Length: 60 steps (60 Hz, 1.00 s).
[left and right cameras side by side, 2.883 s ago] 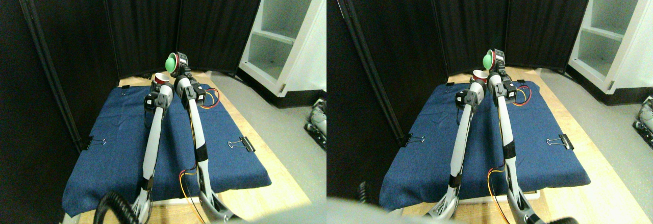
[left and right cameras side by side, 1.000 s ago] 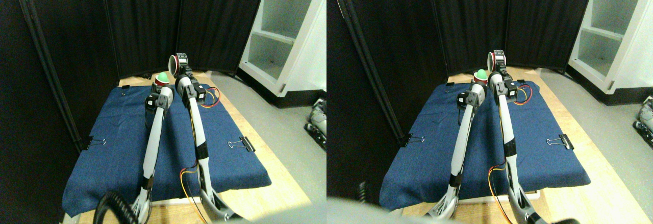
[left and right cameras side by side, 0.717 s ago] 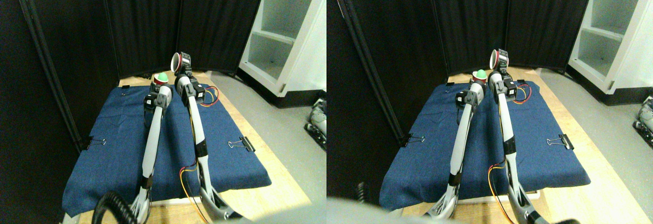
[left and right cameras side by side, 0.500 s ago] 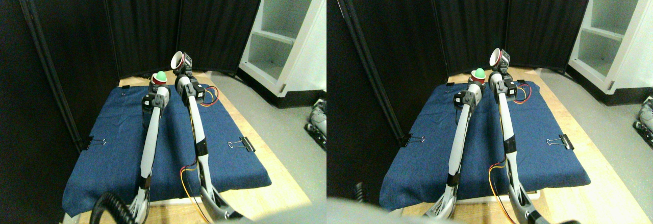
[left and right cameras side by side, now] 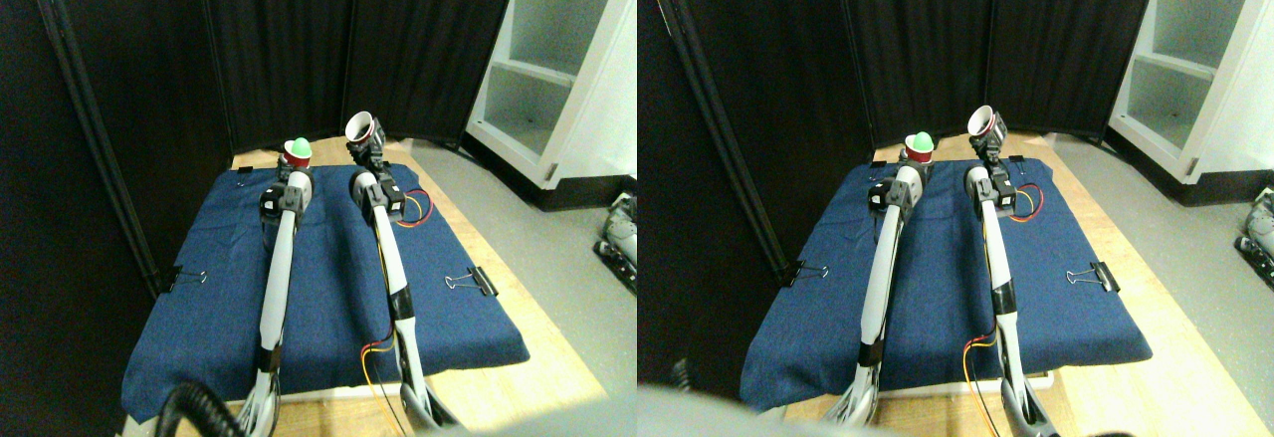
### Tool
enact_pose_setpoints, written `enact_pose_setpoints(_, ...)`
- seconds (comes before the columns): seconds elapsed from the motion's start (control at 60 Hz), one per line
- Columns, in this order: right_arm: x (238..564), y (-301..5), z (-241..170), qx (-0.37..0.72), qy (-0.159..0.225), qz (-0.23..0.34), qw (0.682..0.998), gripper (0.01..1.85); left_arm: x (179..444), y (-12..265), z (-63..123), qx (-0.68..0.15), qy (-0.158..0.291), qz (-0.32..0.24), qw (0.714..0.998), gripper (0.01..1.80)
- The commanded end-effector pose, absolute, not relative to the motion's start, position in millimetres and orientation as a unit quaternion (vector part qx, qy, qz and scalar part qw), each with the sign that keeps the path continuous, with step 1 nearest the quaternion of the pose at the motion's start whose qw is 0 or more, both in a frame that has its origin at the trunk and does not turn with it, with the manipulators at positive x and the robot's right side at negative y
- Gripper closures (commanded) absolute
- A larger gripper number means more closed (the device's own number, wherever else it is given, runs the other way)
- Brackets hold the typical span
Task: Pour (bimanual)
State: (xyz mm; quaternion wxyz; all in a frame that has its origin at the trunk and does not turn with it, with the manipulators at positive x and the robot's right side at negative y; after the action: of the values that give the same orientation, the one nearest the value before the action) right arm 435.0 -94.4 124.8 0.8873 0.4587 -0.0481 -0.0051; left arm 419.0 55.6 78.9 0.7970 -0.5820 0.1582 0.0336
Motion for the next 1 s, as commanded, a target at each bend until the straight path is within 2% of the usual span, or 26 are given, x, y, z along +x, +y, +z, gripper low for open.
enact_pose_setpoints(0.017,435,-98,123,0.472,-0.063,-0.002,0.879,1.53,423,59,80.2,-0.576,0.130,0.029,0.806,1.48)
enact_pose_setpoints(0.283,432,-108,110,0.488,-0.065,-0.020,0.870,1.53,422,70,68.1,-0.572,0.124,0.037,0.810,1.48)
enact_pose_setpoints(0.35,433,-111,105,0.512,-0.066,-0.020,0.856,1.53,423,74,63.0,-0.570,0.125,0.038,0.811,1.48)
enact_pose_setpoints(0.517,435,-117,95,0.532,-0.066,-0.032,0.844,1.53,423,82,52.0,-0.559,0.117,0.052,0.819,1.48)
enact_pose_setpoints(0.783,437,-122,76,0.543,-0.068,-0.051,0.835,1.53,428,97,33.0,-0.560,0.107,0.073,0.818,1.48)
enact_pose_setpoints(1.0,437,-122,64,0.555,-0.064,-0.061,0.827,1.53,434,107,25.1,-0.562,0.094,0.083,0.817,1.48)
